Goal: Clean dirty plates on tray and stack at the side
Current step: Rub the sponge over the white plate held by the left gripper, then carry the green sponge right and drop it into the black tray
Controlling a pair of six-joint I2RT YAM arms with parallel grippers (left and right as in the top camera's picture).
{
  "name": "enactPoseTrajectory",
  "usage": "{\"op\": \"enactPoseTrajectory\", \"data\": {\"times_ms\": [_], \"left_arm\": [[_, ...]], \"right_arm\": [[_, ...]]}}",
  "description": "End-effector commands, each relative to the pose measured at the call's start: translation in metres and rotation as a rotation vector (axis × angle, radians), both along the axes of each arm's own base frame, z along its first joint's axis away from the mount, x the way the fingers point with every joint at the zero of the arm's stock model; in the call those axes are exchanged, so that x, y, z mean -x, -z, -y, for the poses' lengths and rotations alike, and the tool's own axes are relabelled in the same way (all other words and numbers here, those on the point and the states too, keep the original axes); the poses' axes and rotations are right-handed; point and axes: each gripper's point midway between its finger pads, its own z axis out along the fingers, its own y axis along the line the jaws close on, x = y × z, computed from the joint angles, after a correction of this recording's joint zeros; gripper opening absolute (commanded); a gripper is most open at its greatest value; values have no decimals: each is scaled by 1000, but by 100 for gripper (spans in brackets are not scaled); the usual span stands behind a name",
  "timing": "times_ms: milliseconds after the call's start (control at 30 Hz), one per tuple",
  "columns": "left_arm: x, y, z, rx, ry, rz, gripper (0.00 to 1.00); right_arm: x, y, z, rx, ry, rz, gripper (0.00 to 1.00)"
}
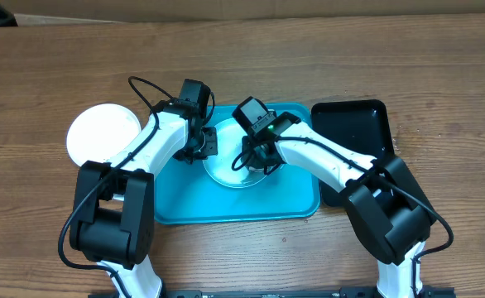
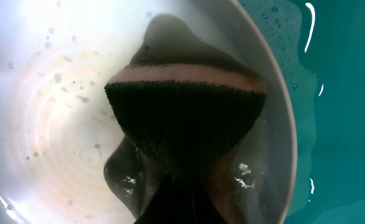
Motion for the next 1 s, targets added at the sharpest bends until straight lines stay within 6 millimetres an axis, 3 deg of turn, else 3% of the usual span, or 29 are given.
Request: {"op": "enactPoseTrajectory", "data": {"times_ms": [0, 133, 267, 367, 533, 700, 833, 967], "left_arm": [[-6, -1, 1, 2, -2, 11, 4], [-6, -1, 1, 3, -2, 11, 4], [-6, -1, 1, 2, -2, 11, 4], [-6, -1, 1, 2, -1, 10, 4], [-6, -1, 1, 2, -1, 10, 4], [-6, -1, 1, 2, -1, 11, 4], [-6, -1, 1, 3, -1, 11, 4], [-6, -1, 1, 2, -1, 11, 4]], "right_arm": [[18, 22, -15, -62, -15, -116, 4], [27, 11, -48, -239, -132, -160, 4], [26, -16, -80, -481, -256, -178, 4], [8, -41, -81, -576, -296, -154, 4], [-33, -82, -48, -591, -239, -80, 4], [-50, -128, -5, -577, -227, 15, 4], [-57, -137, 57, -440, -96, 36, 4], [-59, -124, 136, -240, 81, 0, 4]]}}
